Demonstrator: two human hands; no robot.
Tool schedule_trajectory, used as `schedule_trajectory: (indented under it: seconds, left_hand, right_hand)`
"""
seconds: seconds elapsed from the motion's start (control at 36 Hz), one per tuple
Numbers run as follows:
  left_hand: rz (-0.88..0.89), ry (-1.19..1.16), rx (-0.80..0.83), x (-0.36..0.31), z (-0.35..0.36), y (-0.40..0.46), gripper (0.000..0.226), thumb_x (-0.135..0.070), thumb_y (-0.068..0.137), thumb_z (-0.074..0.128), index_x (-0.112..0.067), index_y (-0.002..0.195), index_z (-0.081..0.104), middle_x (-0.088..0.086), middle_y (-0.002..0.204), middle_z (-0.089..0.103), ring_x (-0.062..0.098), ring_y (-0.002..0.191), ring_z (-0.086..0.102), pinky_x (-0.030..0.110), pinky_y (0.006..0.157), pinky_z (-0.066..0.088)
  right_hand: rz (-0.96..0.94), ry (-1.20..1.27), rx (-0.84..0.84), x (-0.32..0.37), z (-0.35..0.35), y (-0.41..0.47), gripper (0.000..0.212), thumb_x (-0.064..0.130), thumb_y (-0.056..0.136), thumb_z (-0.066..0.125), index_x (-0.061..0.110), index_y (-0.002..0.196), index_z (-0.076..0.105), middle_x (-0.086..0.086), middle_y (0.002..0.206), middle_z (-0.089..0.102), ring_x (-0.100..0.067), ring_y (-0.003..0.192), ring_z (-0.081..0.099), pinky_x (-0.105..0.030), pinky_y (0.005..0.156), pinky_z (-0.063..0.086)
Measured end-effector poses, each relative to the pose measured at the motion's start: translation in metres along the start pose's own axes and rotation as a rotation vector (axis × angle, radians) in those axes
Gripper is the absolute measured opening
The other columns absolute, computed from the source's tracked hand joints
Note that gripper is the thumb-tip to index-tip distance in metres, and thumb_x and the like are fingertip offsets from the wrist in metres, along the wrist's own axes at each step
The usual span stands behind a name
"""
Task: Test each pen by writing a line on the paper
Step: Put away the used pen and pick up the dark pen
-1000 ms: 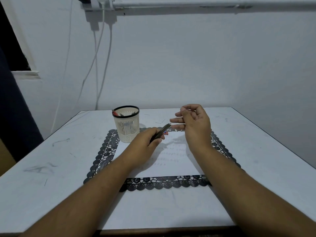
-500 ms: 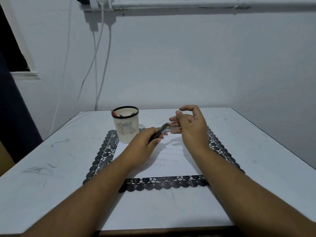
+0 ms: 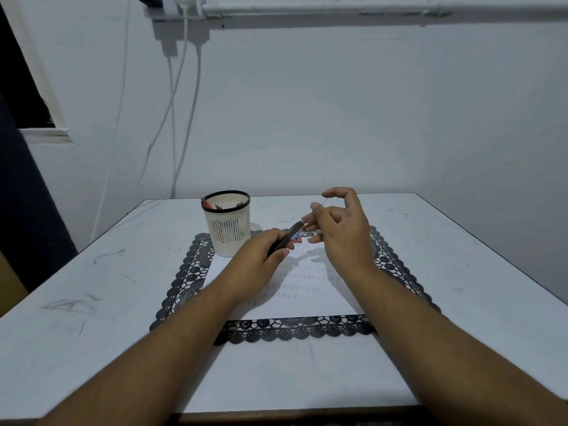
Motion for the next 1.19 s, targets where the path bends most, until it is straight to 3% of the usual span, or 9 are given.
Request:
schedule_trajectory:
  seconds: [0.14,0.42,0.64,0.78,0.94,1.11,1.19]
  left_hand:
    - [-0.006,-0.003,0.002,0.001,0.000,0.000,0.014,-0.023,0.104,0.058,-0.036,0.099,0.062,-0.014,0.090,0.062,-0.004,0.081,0.055,0.023,0.069,0.039]
    - [-0.010,0.004,0.002,0.000,0.000,0.000,0.015,-0.022,0.104,0.058,-0.037,0.099,0.062,-0.015,0.091,0.062,-0.004,0.081,0.055,0.020,0.069,0.039]
    - [-0.017,-0.006,-0.001,0.000,0.000,-0.001,0.014,-0.024,0.104,0.058,-0.036,0.098,0.062,-0.012,0.092,0.062,-0.001,0.081,0.055,0.025,0.071,0.041]
    - [-0.009,-0.004,-0.001,-0.002,0.000,-0.001,0.016,-0.024,0.104,0.058,-0.038,0.098,0.062,-0.014,0.091,0.061,-0.004,0.080,0.054,0.021,0.068,0.038]
    - [-0.011,-0.023,-0.017,-0.002,-0.002,-0.001,0.022,-0.025,0.104,0.058,-0.044,0.094,0.061,-0.014,0.089,0.058,-0.008,0.077,0.053,0.012,0.064,0.035]
    - [-0.034,-0.070,-0.030,-0.001,-0.002,0.000,0.018,-0.022,0.104,0.058,-0.038,0.097,0.063,-0.019,0.078,0.057,-0.009,0.069,0.052,0.013,0.062,0.035]
    - [-0.062,-0.126,-0.029,0.001,-0.002,0.001,0.016,-0.019,0.104,0.058,-0.033,0.099,0.064,-0.030,0.072,0.059,-0.008,0.066,0.053,0.022,0.066,0.039]
  right_hand:
    - [-0.012,0.010,0.008,-0.001,0.000,0.000,0.017,0.017,0.103,0.066,0.022,0.114,0.055,-0.009,0.083,0.077,-0.027,0.074,0.075,-0.038,0.062,0.062]
    - [-0.020,0.032,0.019,0.000,0.000,0.001,0.021,0.013,0.100,0.069,0.023,0.113,0.056,-0.010,0.085,0.077,-0.023,0.072,0.072,-0.032,0.060,0.059]
    - [-0.019,0.040,0.018,-0.003,0.001,0.001,0.021,0.012,0.099,0.070,0.023,0.111,0.057,-0.009,0.084,0.076,-0.024,0.074,0.073,-0.031,0.059,0.058]
    - [-0.014,0.021,0.024,-0.008,0.002,0.001,0.016,0.010,0.098,0.071,0.022,0.104,0.063,-0.009,0.081,0.073,-0.023,0.081,0.073,-0.030,0.059,0.058]
    - [0.003,-0.044,0.055,-0.014,0.005,0.000,0.007,0.012,0.099,0.070,0.014,0.092,0.071,-0.011,0.084,0.074,-0.034,0.083,0.073,-0.034,0.059,0.060]
    - [0.003,-0.130,0.093,-0.016,0.007,-0.001,0.015,0.019,0.102,0.065,0.014,0.095,0.078,-0.001,0.086,0.078,-0.023,0.085,0.076,-0.040,0.062,0.064]
    - [0.020,-0.160,0.104,-0.018,0.007,-0.001,0.018,0.020,0.103,0.064,0.019,0.097,0.080,0.003,0.086,0.079,-0.019,0.086,0.076,-0.040,0.062,0.064]
Point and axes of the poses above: each hand's wrist, its own y-axis towards the middle knuckle, its own z-axis out of the palm, x = y × z, the point moved 5 cm from there along y, towards the middle knuckle
